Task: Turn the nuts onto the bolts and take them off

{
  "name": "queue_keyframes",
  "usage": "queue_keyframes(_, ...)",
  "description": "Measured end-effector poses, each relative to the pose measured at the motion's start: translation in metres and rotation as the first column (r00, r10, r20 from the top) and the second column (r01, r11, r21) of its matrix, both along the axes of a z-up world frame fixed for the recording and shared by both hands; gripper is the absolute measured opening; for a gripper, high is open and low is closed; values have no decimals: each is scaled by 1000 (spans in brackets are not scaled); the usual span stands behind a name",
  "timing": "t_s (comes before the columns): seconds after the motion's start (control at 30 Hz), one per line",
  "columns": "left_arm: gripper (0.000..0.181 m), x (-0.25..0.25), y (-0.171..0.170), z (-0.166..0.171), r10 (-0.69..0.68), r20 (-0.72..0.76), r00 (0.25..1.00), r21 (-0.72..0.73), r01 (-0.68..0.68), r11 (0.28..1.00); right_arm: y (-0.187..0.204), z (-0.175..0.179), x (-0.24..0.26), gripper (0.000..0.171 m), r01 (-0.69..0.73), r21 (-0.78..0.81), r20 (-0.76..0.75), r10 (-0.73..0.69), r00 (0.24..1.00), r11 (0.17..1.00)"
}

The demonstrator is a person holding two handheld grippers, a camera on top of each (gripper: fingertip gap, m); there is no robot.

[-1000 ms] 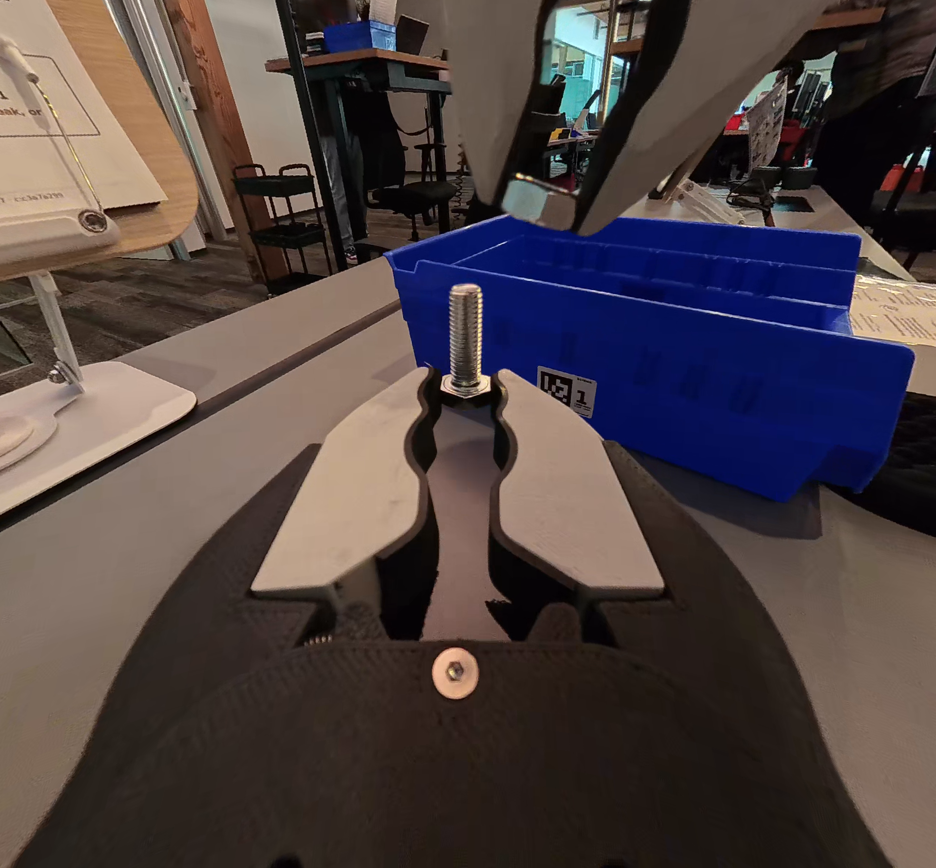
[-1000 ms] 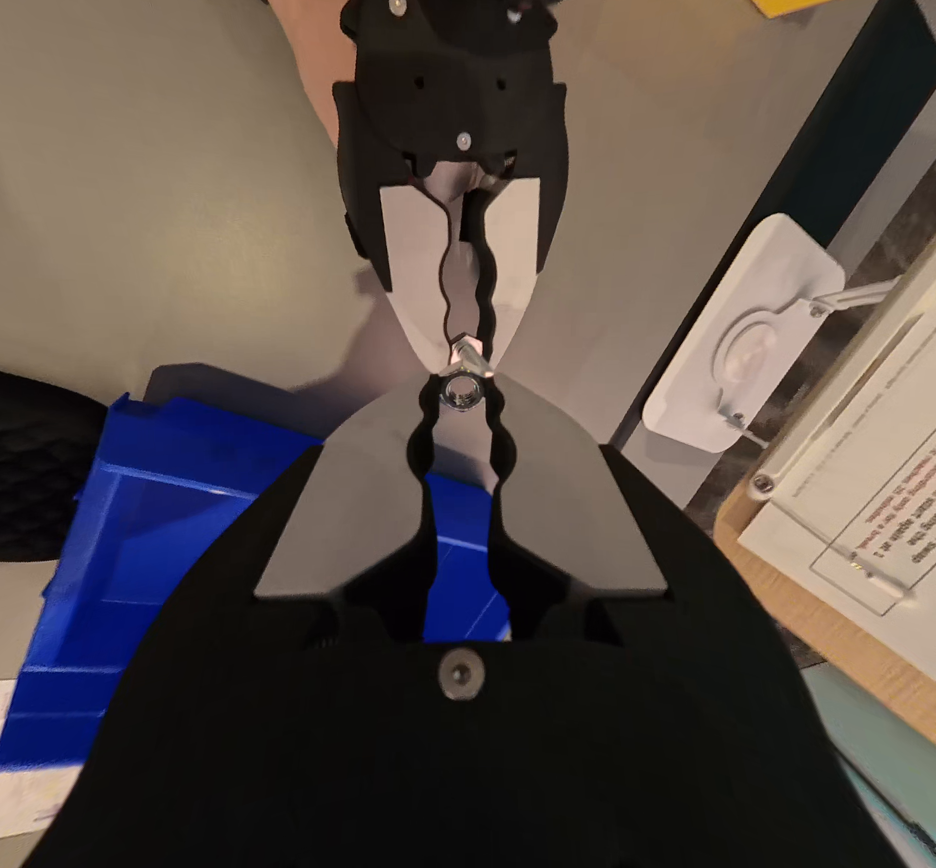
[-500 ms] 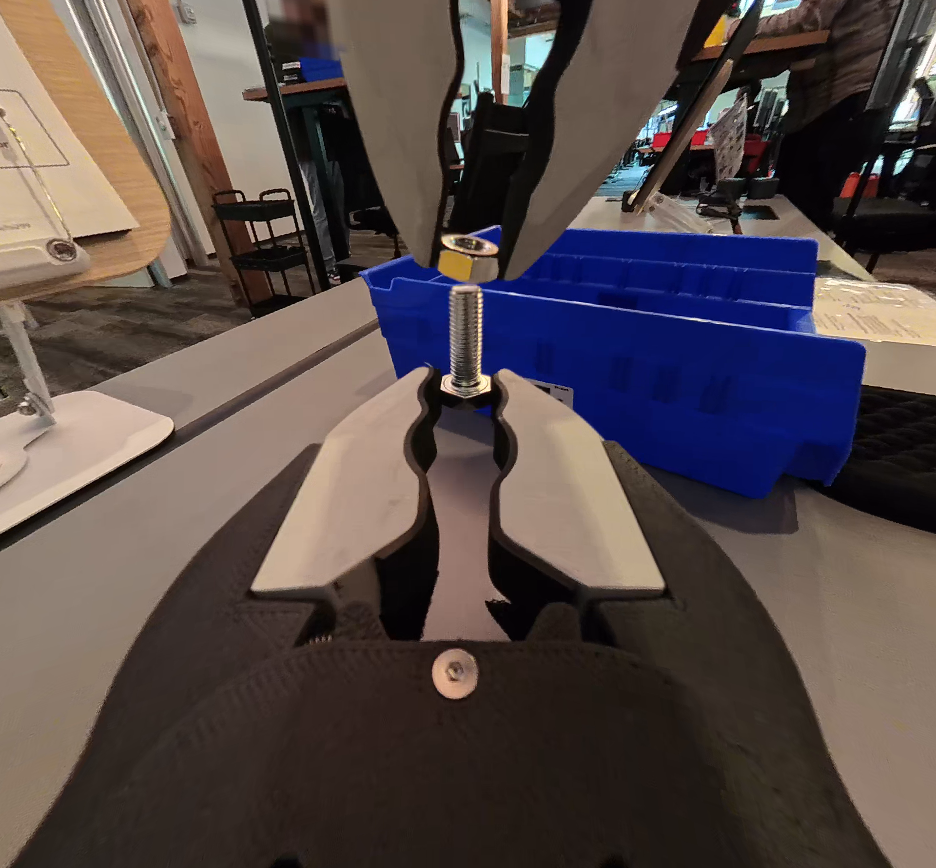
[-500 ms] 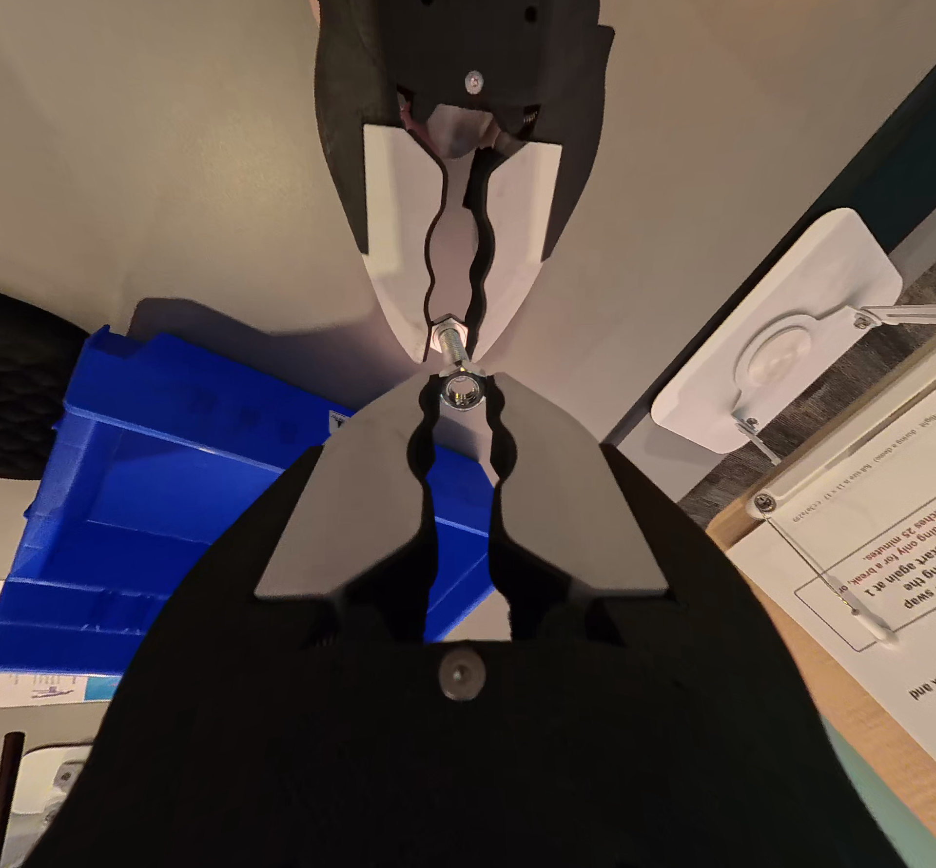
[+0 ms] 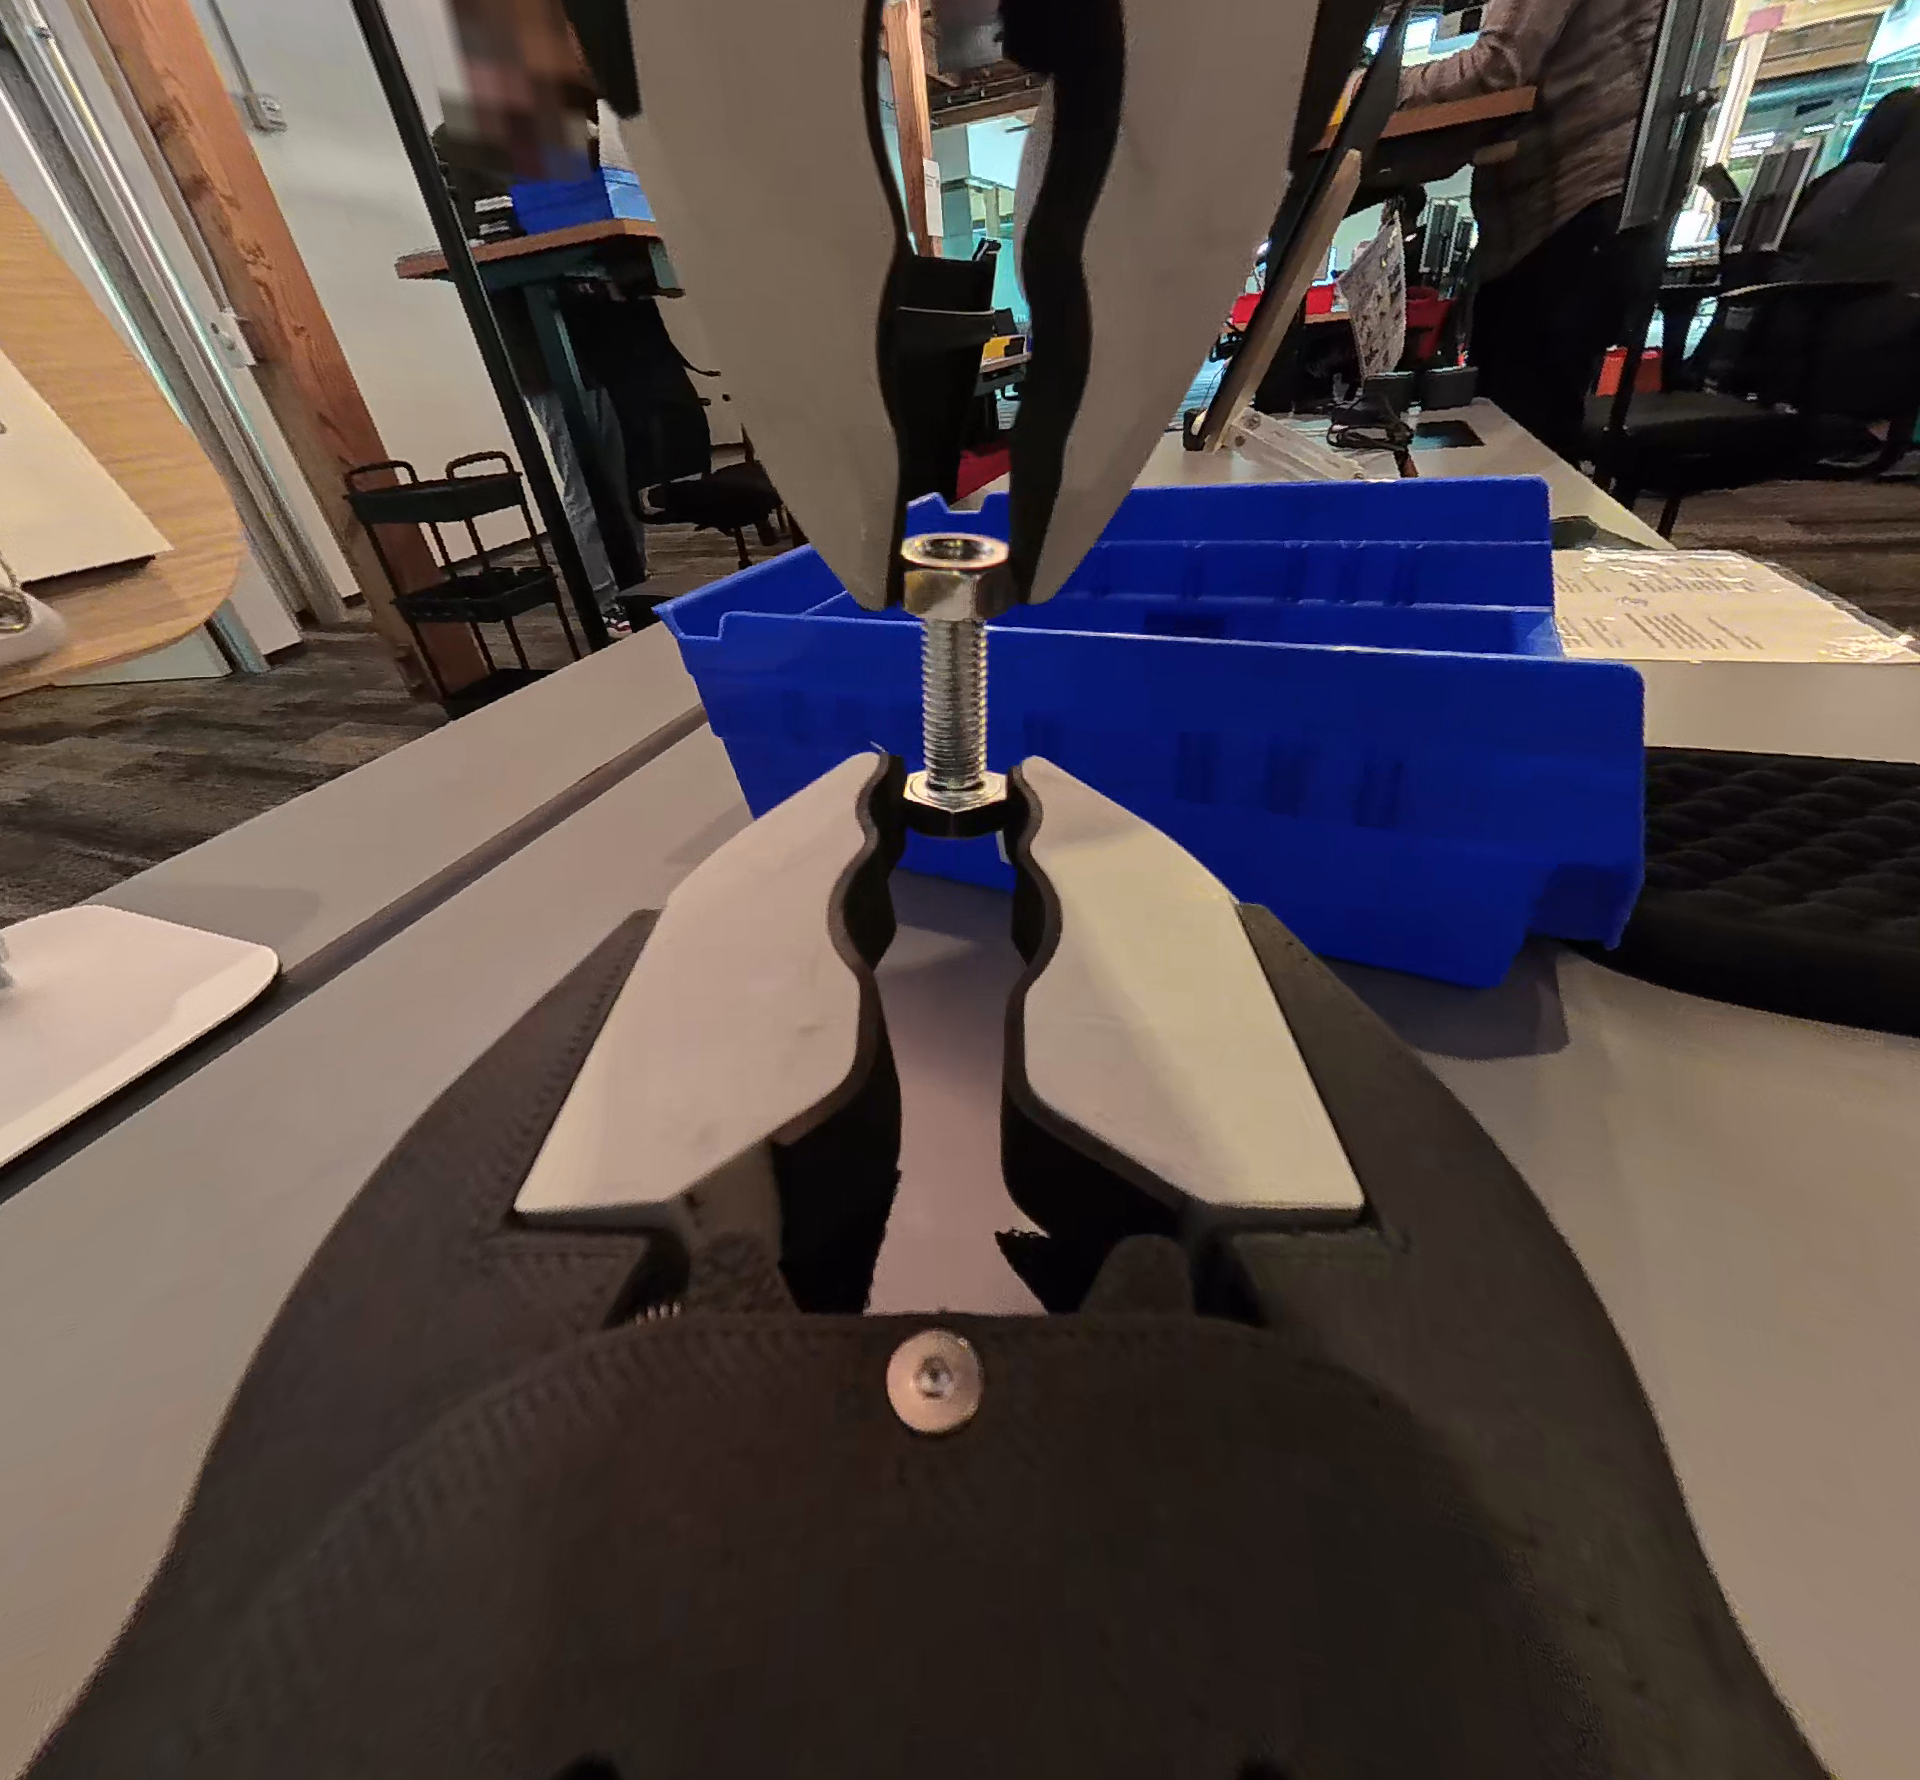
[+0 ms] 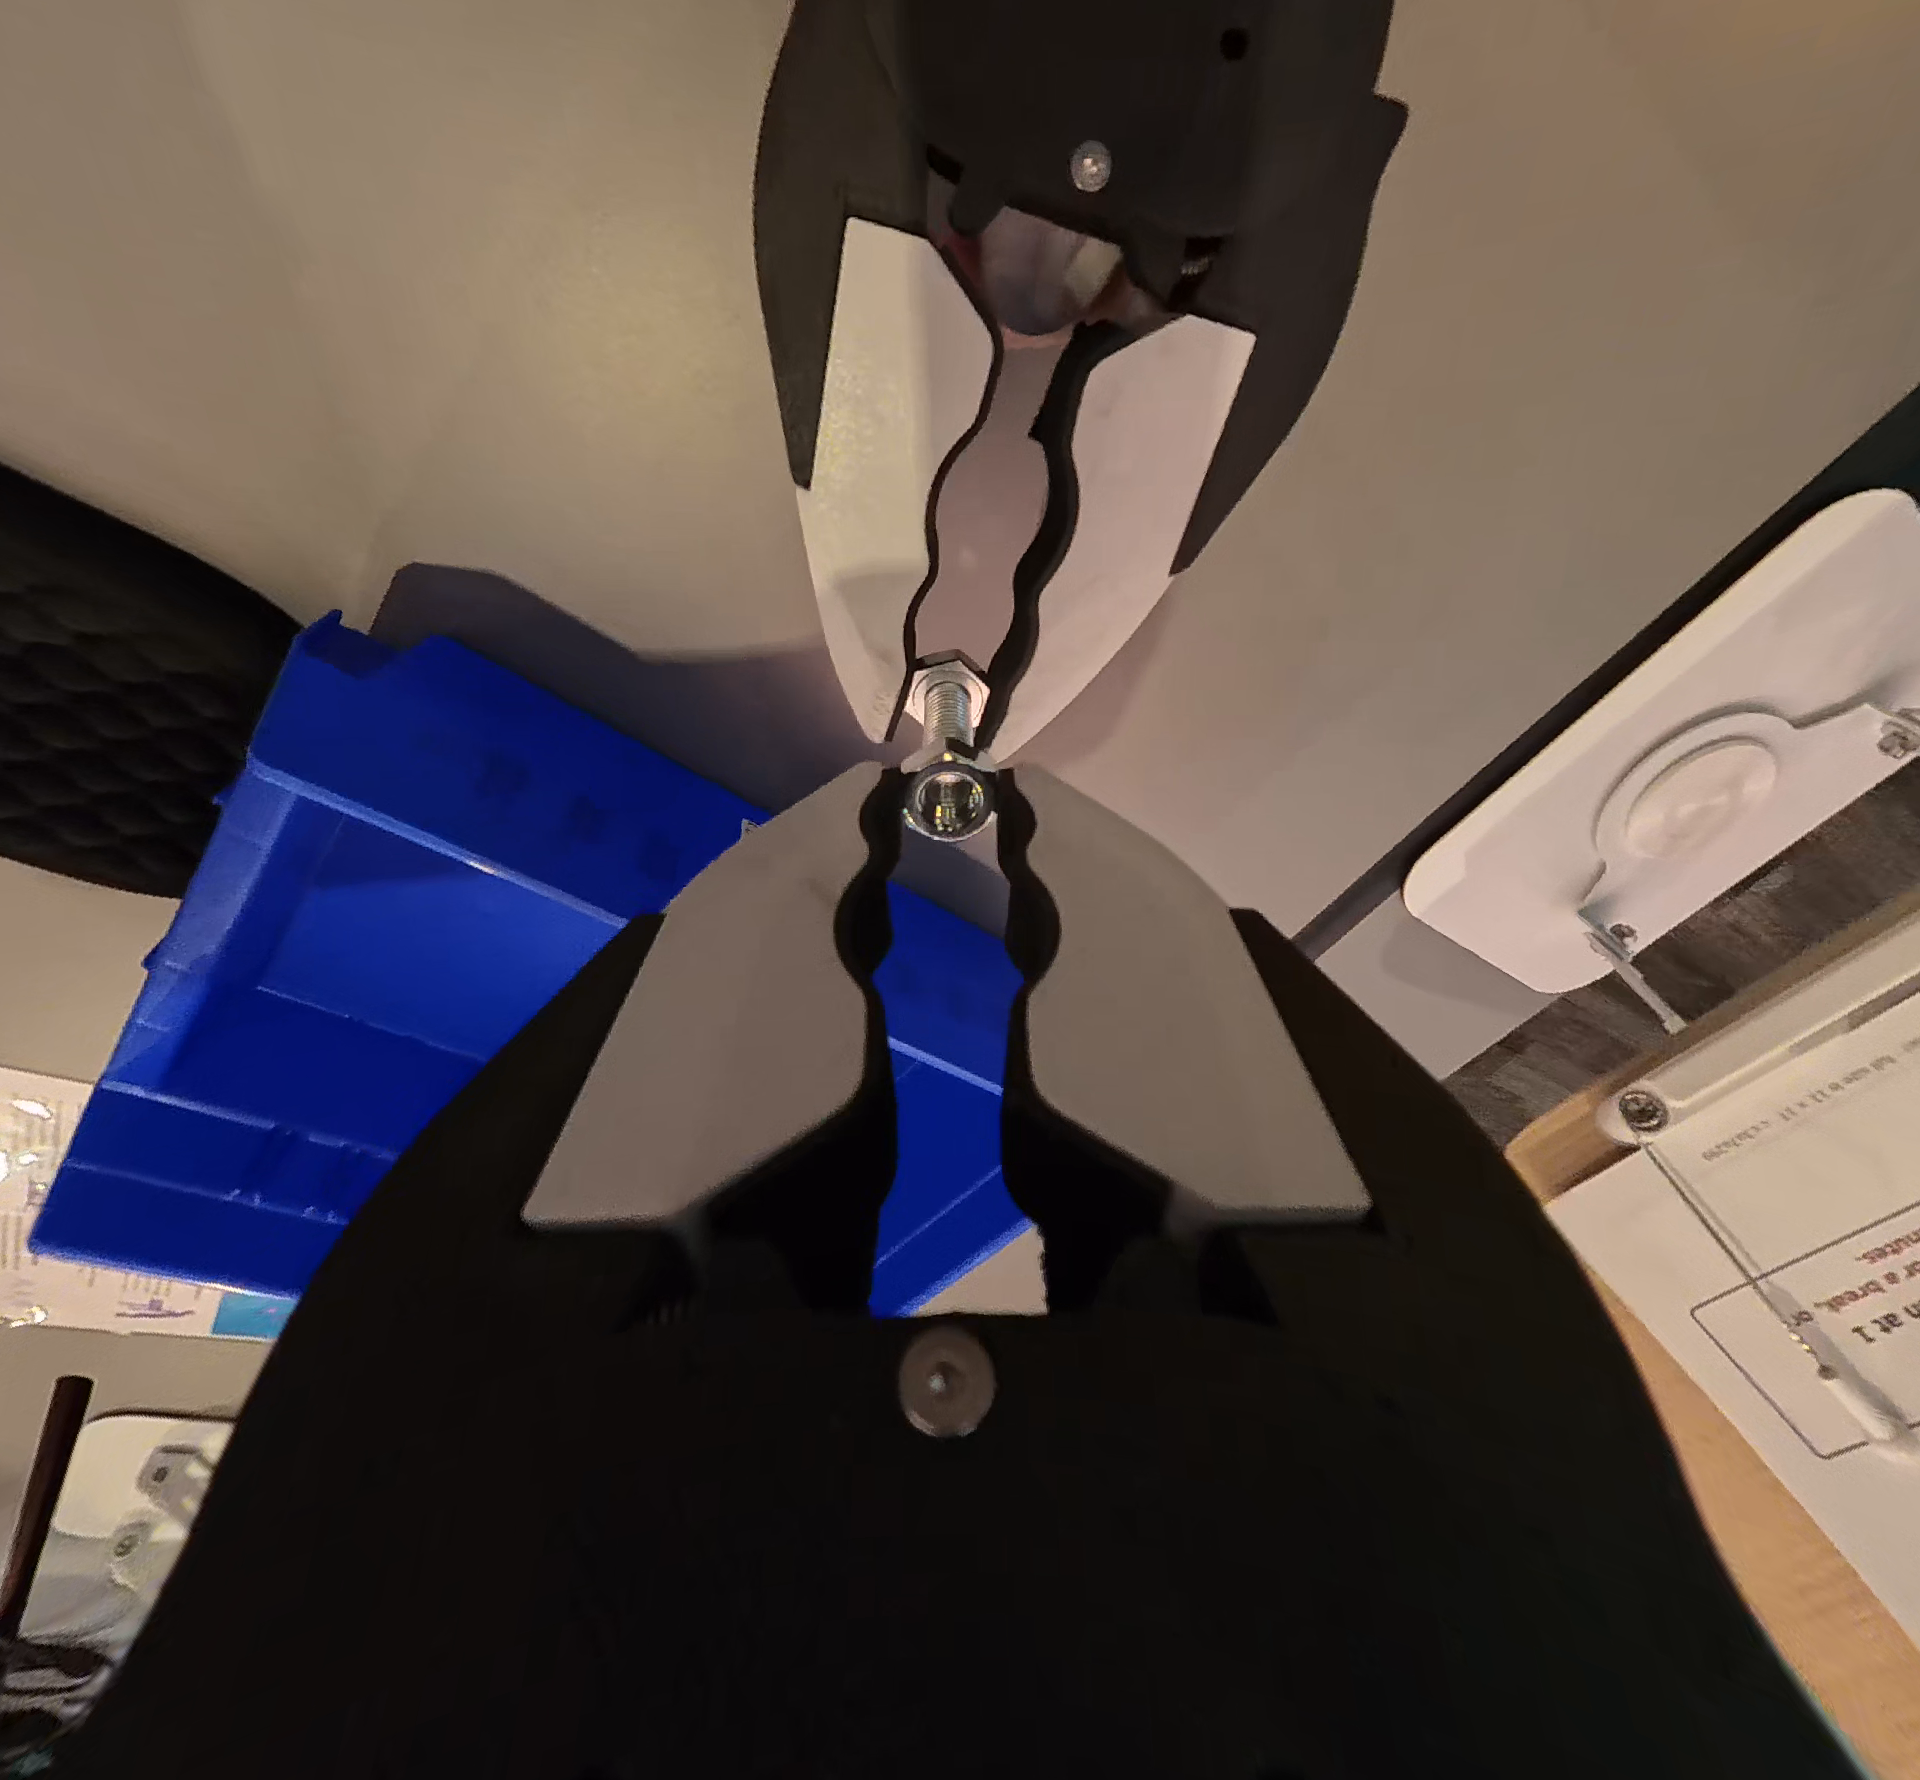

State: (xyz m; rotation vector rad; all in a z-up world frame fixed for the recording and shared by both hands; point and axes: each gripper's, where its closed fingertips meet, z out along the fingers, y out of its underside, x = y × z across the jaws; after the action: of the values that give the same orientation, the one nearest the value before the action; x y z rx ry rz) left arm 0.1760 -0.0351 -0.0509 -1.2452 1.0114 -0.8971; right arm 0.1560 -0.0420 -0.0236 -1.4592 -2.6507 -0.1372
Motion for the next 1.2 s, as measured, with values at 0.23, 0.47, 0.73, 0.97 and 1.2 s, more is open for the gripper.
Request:
queue_keyframes(0.23,18,1,-7,4,-70,38,997,-4,70,998,-6,3,1,19,-65,12,-11,65,998,998)
queue_keyframes(0.47,18,-3,0,4,-17,34,999,-9,17,1000,3,3,-1,19,204,-35,-63,-206,977,978)
queue_keyframes(0.73,18,-4,8,-1,60,-8,998,10,-60,998,10,0,-3,19,500,-174,-127,-522,843,849)
queue_keyframes(0.97,18,-7,12,-1,81,-2,997,-12,-81,997,15,1,-9,19,659,-246,-209,-703,680,711)
queue_keyframes(1.2,18,-8,17,-4,119,-25,993,-26,-120,992,19,-1,-9,20,747,-277,-244,-796,554,604)
